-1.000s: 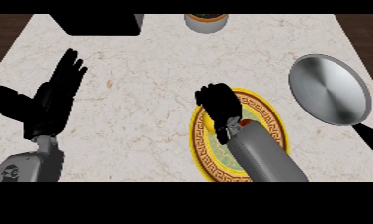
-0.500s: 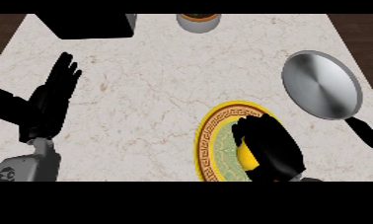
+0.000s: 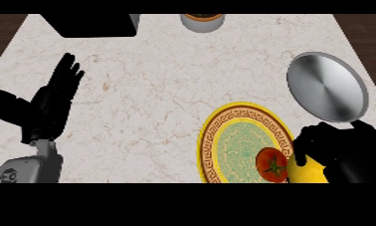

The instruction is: Pick the lemon from the plate and place it in the pan

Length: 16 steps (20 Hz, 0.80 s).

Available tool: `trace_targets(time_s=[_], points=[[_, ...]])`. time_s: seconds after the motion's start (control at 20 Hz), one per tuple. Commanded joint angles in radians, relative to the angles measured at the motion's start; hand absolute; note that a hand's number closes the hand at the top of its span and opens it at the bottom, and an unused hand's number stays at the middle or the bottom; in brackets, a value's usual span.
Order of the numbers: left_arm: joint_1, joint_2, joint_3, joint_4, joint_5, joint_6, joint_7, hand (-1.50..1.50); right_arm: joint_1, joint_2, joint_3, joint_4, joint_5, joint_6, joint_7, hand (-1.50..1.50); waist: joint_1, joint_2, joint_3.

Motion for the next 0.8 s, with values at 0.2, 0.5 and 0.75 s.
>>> trace_targets(time_s=[0.2,0.5,0.75], points=[[-0.051,0.001,0.004,0.038,-0.004,-0.006,0.014,0.00,-0.006,0.052,-0.297,-0.038,-0.164,0.027,-0.056,1.50,0.012,0.007,0.002],[-0.005,-0.030,-0.010,0.025,-0.020,0.002,-0.031,0.00,-0.180,0.026,-0.544,0.239,-0.276,0.009,-0.154,1.50,0.025,0.008,0.001],[-0.007,-0.006,-0.003,-0.038,0.012,-0.025,0.041,0.00,-0.288,-0.055,-0.707,0.532,-0.354,-0.075,-0.300,1.50,0.037,0.009,0.002]])
